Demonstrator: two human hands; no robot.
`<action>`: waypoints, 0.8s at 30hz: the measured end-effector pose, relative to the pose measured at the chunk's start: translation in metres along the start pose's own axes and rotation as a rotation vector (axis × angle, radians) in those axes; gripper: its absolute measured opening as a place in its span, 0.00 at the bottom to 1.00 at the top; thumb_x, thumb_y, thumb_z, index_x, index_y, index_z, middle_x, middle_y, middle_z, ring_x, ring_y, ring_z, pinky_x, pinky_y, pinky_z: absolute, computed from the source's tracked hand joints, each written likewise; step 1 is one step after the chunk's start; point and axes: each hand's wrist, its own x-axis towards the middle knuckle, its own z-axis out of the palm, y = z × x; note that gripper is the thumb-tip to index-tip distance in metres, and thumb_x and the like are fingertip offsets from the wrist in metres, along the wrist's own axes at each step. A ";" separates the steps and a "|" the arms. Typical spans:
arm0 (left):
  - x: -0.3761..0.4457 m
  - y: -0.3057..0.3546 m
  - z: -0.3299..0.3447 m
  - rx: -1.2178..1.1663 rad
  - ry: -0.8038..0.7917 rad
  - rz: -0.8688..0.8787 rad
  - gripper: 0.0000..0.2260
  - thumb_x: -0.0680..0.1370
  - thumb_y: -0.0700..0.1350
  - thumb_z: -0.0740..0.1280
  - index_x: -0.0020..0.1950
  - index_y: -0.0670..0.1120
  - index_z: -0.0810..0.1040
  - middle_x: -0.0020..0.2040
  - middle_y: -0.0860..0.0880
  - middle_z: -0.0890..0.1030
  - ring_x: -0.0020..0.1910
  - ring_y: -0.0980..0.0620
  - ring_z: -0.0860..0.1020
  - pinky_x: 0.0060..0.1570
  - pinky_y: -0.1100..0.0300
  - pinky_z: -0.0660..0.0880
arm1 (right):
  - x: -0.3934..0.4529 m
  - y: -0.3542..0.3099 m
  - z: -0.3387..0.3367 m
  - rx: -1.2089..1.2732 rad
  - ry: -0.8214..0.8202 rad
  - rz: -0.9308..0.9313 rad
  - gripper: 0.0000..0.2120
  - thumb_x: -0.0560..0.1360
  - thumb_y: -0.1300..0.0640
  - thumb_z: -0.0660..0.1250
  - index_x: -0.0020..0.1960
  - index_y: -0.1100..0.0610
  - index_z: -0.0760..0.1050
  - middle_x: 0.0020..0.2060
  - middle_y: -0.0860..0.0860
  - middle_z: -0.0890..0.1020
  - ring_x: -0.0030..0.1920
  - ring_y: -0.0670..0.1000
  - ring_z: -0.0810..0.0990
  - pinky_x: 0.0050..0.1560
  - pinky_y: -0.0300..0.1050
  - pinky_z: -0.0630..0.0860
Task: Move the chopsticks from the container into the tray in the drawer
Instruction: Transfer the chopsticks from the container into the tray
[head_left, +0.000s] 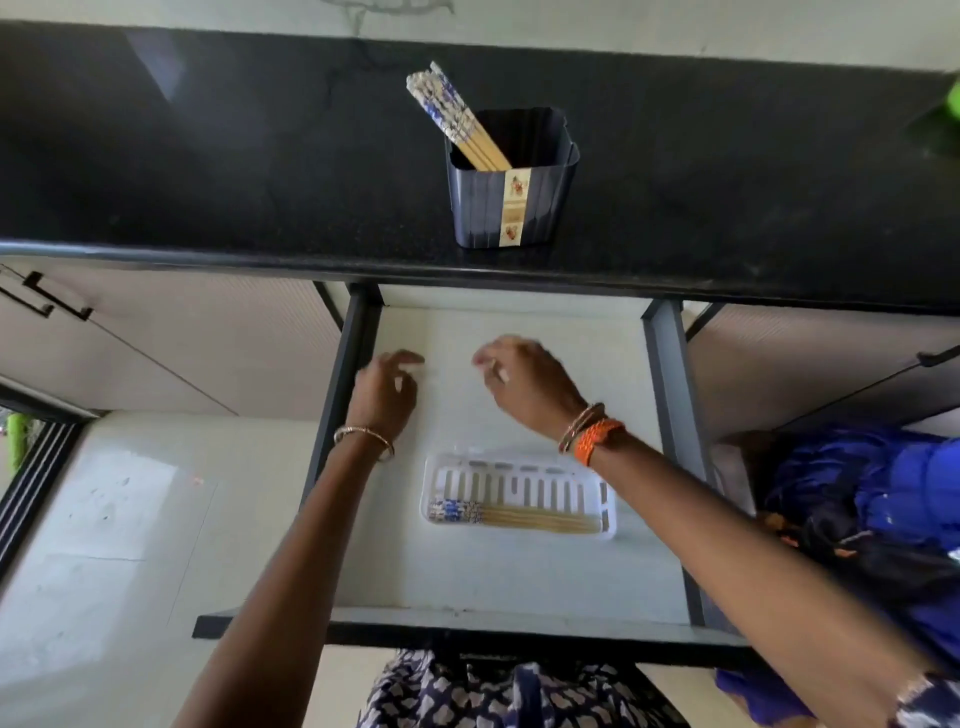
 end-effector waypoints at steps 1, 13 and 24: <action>0.019 0.015 -0.009 -0.020 0.037 0.046 0.14 0.74 0.33 0.60 0.55 0.42 0.79 0.56 0.43 0.81 0.53 0.47 0.80 0.54 0.60 0.73 | 0.018 -0.006 -0.021 0.058 0.101 -0.014 0.09 0.75 0.64 0.62 0.51 0.62 0.81 0.48 0.58 0.84 0.48 0.57 0.81 0.49 0.50 0.78; 0.168 0.129 -0.036 -0.163 0.195 0.105 0.10 0.75 0.37 0.65 0.56 0.41 0.78 0.52 0.42 0.81 0.48 0.47 0.80 0.51 0.58 0.78 | 0.227 0.009 -0.122 0.050 0.082 0.366 0.10 0.74 0.68 0.56 0.36 0.63 0.73 0.35 0.55 0.77 0.42 0.58 0.77 0.51 0.45 0.72; 0.179 0.116 -0.030 -0.086 0.273 0.174 0.06 0.75 0.41 0.68 0.48 0.39 0.81 0.49 0.41 0.81 0.41 0.54 0.76 0.44 0.63 0.74 | 0.263 0.042 -0.096 0.177 0.024 0.329 0.11 0.75 0.63 0.67 0.57 0.62 0.79 0.56 0.57 0.82 0.57 0.54 0.80 0.49 0.40 0.72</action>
